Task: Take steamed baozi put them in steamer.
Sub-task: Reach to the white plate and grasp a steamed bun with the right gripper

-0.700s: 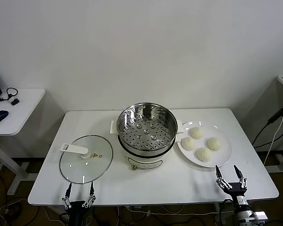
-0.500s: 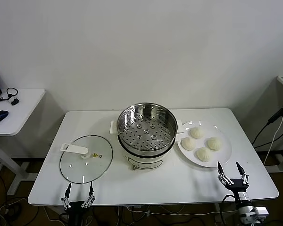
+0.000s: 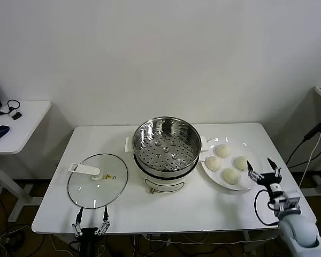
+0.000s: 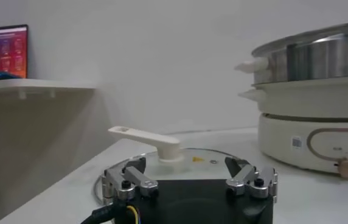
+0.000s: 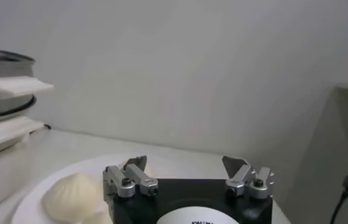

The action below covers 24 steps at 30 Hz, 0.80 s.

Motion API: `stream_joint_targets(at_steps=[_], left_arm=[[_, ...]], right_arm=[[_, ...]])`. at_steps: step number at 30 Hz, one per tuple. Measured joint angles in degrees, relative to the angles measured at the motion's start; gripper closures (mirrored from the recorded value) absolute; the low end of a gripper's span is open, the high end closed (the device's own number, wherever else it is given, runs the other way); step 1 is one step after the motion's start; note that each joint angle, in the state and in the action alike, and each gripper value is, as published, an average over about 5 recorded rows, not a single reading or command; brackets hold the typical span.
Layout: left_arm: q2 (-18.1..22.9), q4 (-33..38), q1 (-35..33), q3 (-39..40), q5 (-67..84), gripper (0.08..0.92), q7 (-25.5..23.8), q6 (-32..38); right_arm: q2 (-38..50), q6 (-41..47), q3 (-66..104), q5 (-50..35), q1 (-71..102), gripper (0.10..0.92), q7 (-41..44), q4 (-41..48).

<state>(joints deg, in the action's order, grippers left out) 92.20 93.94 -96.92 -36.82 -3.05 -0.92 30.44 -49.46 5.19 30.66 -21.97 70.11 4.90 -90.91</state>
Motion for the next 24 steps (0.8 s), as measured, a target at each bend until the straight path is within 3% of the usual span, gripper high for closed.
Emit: stream_joint_targets(at_steps=[11, 24], left_arm=[[0.0, -0.9, 0.3, 0.2, -0.6, 0.177, -0.1, 1.0], [0.0, -1.4, 0.3, 0.2, -1.6, 0.177, -0.1, 2.0]], right_arm=[[15.1, 9.4, -15.7, 2.3, -19.5, 0.203, 15.6, 4.2], [19.8, 6.3, -60.0, 5.7, -60.7, 0.203, 38.8, 17.9]])
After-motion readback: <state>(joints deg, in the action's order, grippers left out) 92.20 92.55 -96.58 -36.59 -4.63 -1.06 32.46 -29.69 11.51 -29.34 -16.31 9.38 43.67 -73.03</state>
